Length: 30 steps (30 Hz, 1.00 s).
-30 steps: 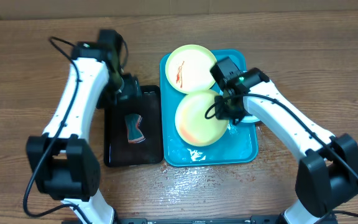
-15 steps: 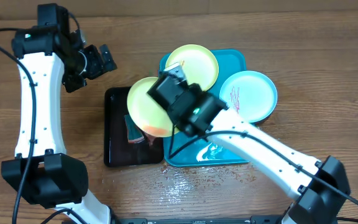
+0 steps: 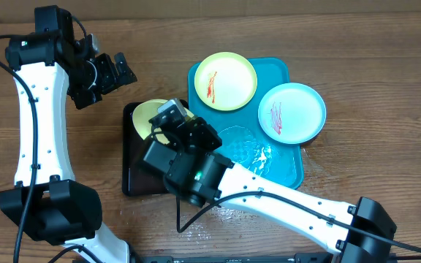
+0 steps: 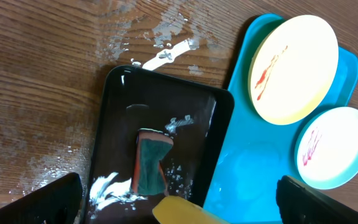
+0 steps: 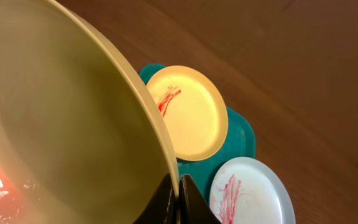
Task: Clean dirty plates on tray and stack at the side
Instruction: 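Lift the front yellow plate with the right gripper and place it right of the tray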
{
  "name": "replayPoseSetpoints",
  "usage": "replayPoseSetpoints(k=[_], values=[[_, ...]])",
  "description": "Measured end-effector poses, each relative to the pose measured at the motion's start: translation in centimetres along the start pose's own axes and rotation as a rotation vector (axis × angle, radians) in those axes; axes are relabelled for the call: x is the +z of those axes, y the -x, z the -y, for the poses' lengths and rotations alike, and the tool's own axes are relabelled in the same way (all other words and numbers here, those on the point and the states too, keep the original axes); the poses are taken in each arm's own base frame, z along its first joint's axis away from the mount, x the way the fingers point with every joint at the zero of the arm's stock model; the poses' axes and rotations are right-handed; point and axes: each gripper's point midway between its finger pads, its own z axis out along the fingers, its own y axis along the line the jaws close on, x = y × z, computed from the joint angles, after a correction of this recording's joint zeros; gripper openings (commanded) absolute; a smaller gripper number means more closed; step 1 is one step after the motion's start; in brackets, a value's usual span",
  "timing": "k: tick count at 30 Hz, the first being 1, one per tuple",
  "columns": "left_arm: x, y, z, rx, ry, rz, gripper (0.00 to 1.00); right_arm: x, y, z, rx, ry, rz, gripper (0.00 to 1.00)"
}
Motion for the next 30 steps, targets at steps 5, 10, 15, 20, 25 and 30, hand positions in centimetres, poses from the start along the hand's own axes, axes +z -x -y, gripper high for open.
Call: replayPoseSetpoints(k=[5,10,15,20,25,30], values=[[0.0,0.0,0.1,0.003,-0.003,-0.001,1.00,-1.0,0.5,0.2,-0.015,-0.052,0.040,0.04],[0.0,0.0,0.1,0.003,-0.003,-0.001,1.00,-1.7,0.9,0.7,-0.024,-0.103,0.072,0.04],[0.0,0.0,0.1,0.003,-0.003,-0.001,1.00,-1.9,1.0,1.0,-0.025,-0.126,0.083,0.04],[0.0,0.0,0.1,0.003,-0.003,-0.001,1.00,-2.0,1.2,1.4,-0.025,-0.153,0.093,0.04],[0.0,0.0,0.1,0.003,-0.003,-0.001,1.00,-2.5,1.5,1.9,-0.030,-0.198,0.117,0.04],[0.0,0.0,0.1,0.003,-0.003,0.000,1.00,-3.2,1.6,1.5,-0.041,-0.202,0.135,0.04]])
